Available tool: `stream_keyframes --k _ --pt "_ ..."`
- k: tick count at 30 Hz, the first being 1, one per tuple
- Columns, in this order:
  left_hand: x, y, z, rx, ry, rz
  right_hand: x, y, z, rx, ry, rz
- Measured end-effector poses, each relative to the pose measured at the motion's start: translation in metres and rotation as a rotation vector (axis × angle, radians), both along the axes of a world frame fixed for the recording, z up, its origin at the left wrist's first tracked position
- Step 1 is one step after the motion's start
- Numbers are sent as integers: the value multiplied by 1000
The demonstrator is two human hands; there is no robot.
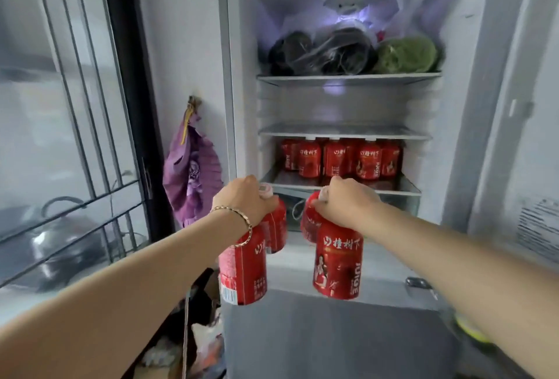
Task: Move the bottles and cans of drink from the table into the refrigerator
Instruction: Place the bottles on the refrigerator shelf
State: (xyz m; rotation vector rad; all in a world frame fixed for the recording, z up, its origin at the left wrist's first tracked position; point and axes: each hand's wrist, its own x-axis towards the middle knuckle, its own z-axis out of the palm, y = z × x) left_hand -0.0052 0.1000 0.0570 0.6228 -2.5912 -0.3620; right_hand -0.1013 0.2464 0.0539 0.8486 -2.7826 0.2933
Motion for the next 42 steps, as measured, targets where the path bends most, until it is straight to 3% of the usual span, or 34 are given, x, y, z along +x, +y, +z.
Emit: stream_keyframes --k 6,14,19,25,33,38,42 --pt "-114 -59 30 25 41 -80 -86 -41 41 24 59 -68" --pt "-206 -75 37 94 101 -109 -163 -58 57 32 58 -174" --pt "-233 -76 20 45 123 -124 -193 -60 48 -16 10 -198" --pt "-255 -71 7 30 63 -101 -211 -60 20 -346 -44 -212" --pt "-276 -70 5 94 -23 -51 -228 -76 19 -281 -69 -164" --pt "-295 -72 -1 96 -19 -32 -243 -87 -8 -467 -228 -274" --pt "-302 -80 -7 126 -9 -56 -251 -92 1 -413 -316 -262"
